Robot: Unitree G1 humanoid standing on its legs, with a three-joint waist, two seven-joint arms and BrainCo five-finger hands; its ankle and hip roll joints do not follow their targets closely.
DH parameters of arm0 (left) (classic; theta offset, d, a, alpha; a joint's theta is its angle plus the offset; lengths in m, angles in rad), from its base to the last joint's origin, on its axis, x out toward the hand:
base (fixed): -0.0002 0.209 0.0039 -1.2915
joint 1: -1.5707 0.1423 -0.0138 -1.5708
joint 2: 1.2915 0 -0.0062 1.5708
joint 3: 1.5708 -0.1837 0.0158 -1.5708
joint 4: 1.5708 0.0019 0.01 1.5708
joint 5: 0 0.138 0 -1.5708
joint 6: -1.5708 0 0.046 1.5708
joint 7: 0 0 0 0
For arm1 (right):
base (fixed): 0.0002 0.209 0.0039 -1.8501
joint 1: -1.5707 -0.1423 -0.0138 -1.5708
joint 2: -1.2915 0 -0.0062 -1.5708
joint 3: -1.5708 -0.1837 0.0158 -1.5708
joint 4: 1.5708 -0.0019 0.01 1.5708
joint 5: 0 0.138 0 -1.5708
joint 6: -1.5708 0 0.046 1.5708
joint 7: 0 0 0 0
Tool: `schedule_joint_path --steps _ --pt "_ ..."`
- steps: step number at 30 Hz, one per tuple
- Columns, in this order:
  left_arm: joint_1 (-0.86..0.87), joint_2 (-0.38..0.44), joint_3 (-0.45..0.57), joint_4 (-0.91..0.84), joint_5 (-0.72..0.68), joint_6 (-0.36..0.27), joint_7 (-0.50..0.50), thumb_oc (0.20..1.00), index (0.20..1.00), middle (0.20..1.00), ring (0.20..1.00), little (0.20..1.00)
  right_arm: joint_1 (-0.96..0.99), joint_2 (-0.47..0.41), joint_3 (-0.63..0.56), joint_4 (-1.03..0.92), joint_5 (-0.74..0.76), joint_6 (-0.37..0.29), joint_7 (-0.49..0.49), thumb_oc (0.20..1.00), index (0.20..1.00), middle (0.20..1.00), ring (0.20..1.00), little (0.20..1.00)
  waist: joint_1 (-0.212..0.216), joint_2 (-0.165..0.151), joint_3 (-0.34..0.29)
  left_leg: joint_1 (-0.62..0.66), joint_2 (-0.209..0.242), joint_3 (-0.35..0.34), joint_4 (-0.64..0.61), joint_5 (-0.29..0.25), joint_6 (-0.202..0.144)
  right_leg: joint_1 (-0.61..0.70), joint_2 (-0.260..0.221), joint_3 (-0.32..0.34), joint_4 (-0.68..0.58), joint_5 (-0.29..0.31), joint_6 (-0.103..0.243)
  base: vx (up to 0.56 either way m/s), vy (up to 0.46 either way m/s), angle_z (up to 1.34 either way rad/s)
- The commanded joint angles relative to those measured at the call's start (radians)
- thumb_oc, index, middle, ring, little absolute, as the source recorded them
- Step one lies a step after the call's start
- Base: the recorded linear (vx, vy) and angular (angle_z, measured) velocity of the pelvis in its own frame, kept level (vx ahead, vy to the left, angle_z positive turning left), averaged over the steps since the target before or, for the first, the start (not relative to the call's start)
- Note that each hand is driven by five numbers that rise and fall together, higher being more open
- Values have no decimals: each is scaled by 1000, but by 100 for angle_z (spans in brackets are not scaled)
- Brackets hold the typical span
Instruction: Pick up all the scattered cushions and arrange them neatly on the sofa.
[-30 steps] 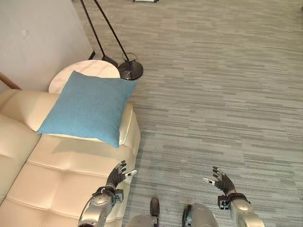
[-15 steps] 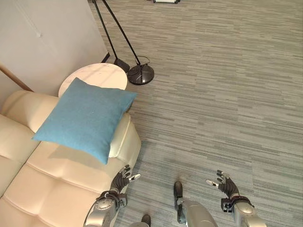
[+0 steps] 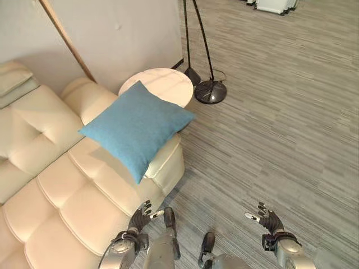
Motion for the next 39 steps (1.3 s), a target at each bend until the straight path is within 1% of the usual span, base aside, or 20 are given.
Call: schedule_joint_path --steps 1,3,4,5,8,11,12,15,16,20,23,25,29,30,31,34,35,37,38,39 --pt "15 45 31 -67 10 -19 0 1000 1000 1000 1000 1000 17 3 -13 -64 -34 -7 9 1000 1000 1000 1000 1000 9 -26 -50 56 -80 -37 -31 35 53 112 -167 117 131 -128 157 258 208 31" --pt "15 54 32 -68 11 -18 -3 1000 1000 1000 1000 1000 13 6 -6 -68 -38 -9 13 1000 1000 1000 1000 1000 11 -25 -50 73 -90 -42 -35 23 64 92 -184 115 193 -125 167 251 216 27" --pt "13 66 31 -62 17 -19 -4 1000 1000 1000 1000 1000 15 15 0 -79 -44 -9 20 1000 1000 1000 1000 1000 6 -24 -47 108 -113 -65 -36 -3 85 50 -206 127 314 -84 181 240 190 31" --pt "10 69 29 -62 18 -18 -3 1000 1000 1000 1000 1000 16 19 0 -83 -45 -8 21 1000 1000 1000 1000 1000 0 -22 -44 127 -124 -81 -37 -15 95 22 -212 148 367 -59 180 178 130 40" --pt "0 68 29 -56 12 -20 5 1000 1000 1000 1000 1000 12 26 -2 -78 -42 -7 19 1000 1000 1000 1000 1000 -14 -11 -39 151 -128 -113 -38 -31 102 -17 -205 199 387 -32 171 127 26 83" --pt "-10 69 21 -50 10 -26 4 1000 1000 1000 1000 1000 12 31 -14 -77 -21 -10 17 1000 1000 1000 1000 1000 -35 4 -34 177 -131 -171 -32 -50 101 -62 -185 292 298 -53 159 184 -48 72" --pt "-10 69 21 -49 10 -26 4 1000 1000 1000 1000 1000 12 31 -14 -77 -21 -11 17 1000 1000 1000 1000 1000 -36 4 -32 179 -131 -172 -32 -51 101 -59 -185 292 299 -55 159 167 -74 64" --pt "-26 63 16 -34 12 -28 8 1000 1000 1000 1000 1000 4 36 -19 -65 -8 -8 12 1000 1000 1000 1000 1000 -58 2 -21 211 -138 -222 -39 -65 92 -108 -168 364 178 -24 171 177 -111 57" --pt "-34 64 18 -27 7 -33 11 1000 1000 1000 1000 1000 1 36 -19 -60 -9 -7 12 1000 1000 1000 1000 1000 -67 -6 -15 229 -142 -245 -46 -72 85 -139 -168 373 105 13 185 171 -130 33" --pt "-41 55 26 -10 -14 -38 16 1000 1000 1000 1000 1000 -4 35 -11 -52 -17 -6 13 1000 1000 1000 1000 1000 -82 -14 -5 270 -147 -281 -57 -87 75 -166 -160 353 32 51 197 189 -148 33" --pt "-51 42 30 10 -33 -40 26 1000 1000 1000 1000 1000 0 38 -1 -47 -22 -8 16 1000 1000 1000 1000 1000 -94 -31 -10 308 -156 -319 -64 -107 65 -154 -135 384 14 61 187 251 -229 50" --pt "-55 27 34 14 -64 -43 28 1000 1000 1000 1000 1000 -1 31 2 -44 -16 -11 21 1000 1000 1000 1000 1000 -96 -38 -28 329 -139 -343 -61 -123 53 -129 -115 411 14 59 177 239 -243 42" --pt "-68 -29 27 34 -175 -34 48 1000 1000 1000 1000 1000 3 18 -2 -54 16 -23 13 1000 1000 1000 1000 1000 -107 -44 -43 295 -85 -349 60 -141 7 -74 -92 373 40 -5 131 242 -302 26" --pt "-69 -29 27 34 -175 -34 49 1000 1000 1000 1000 1000 3 18 -2 -54 17 -24 13 1000 1000 1000 1000 1000 -108 -44 -43 293 -85 -351 63 -143 7 -74 -92 372 40 -5 130 202 -291 52" --pt "-69 -44 15 19 -203 -36 48 1000 1000 1000 1000 1000 3 8 -7 -61 26 -27 8 1000 1000 1000 1000 1000 -107 -51 -30 244 -90 -344 167 -113 -1 -45 -91 353 43 -23 112 88 -121 45" --pt "-70 -48 8 10 -214 -36 45 1000 1000 1000 1000 1000 1 -1 -11 -64 29 -29 4 1000 1000 1000 1000 1000 -104 -60 -17 181 -82 -296 258 -83 2 -19 -102 323 43 -43 96 115 -138 80" --pt "-62 -44 4 5 -208 -33 37 1000 1000 1000 1000 1000 3 -9 -11 -60 34 -27 2 1000 1000 1000 1000 1000 -93 -66 -11 132 -59 -233 252 -91 14 7 -116 295 37 -64 91 153 -88 84" --pt "-57 -40 5 6 -202 -32 35 1000 1000 1000 1000 1000 2 -12 -11 -60 36 -26 3 1000 1000 1000 1000 1000 -88 -67 -12 125 -51 -217 220 -97 17 19 -119 285 31 -69 92 124 -22 72" --pt "-52 -37 6 13 -196 -30 32 1000 1000 1000 1000 1000 2 -15 -10 -60 38 -27 5 1000 1000 1000 1000 1000 -84 -63 -17 122 -41 -211 173 -80 13 29 -119 272 25 -78 95 234 73 35" --pt "-47 -35 13 29 -188 -23 41 1000 1000 1000 1000 1000 -5 -18 -6 -57 36 -27 -4 1000 1000 1000 1000 1000 -70 -47 -21 85 -8 -197 78 -3 -1 58 -116 244 12 -98 99 235 71 34"
